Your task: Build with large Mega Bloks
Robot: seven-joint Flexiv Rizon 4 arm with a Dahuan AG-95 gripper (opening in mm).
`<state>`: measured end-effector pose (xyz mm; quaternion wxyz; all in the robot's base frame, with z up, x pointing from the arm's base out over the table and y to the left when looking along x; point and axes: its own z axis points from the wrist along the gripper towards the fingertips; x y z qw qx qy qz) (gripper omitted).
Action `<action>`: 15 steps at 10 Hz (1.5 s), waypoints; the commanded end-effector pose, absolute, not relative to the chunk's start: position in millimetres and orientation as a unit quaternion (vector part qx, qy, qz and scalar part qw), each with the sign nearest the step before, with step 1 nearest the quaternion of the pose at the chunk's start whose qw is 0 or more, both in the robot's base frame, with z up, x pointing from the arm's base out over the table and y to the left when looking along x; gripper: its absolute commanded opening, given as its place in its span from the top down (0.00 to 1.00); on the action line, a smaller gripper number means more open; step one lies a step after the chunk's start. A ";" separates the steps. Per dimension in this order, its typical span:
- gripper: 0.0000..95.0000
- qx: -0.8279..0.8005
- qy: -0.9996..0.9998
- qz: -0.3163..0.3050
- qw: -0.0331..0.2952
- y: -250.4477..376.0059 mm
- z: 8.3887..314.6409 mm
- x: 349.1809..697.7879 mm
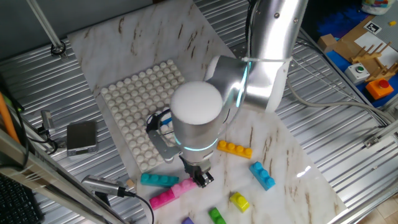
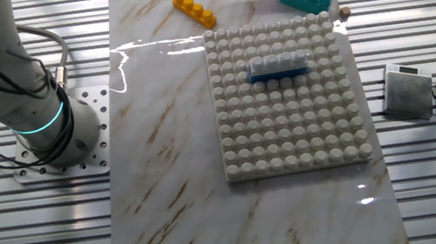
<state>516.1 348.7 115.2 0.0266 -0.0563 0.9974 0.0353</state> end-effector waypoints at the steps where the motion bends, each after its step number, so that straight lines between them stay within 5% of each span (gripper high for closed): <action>1: 1.00 -0.040 0.998 0.037 0.024 345.3 117.0 518.9; 7: 1.00 -0.087 0.995 0.043 0.011 227.8 157.4 525.7; 15: 1.00 -0.065 0.997 0.022 0.018 222.4 158.8 523.8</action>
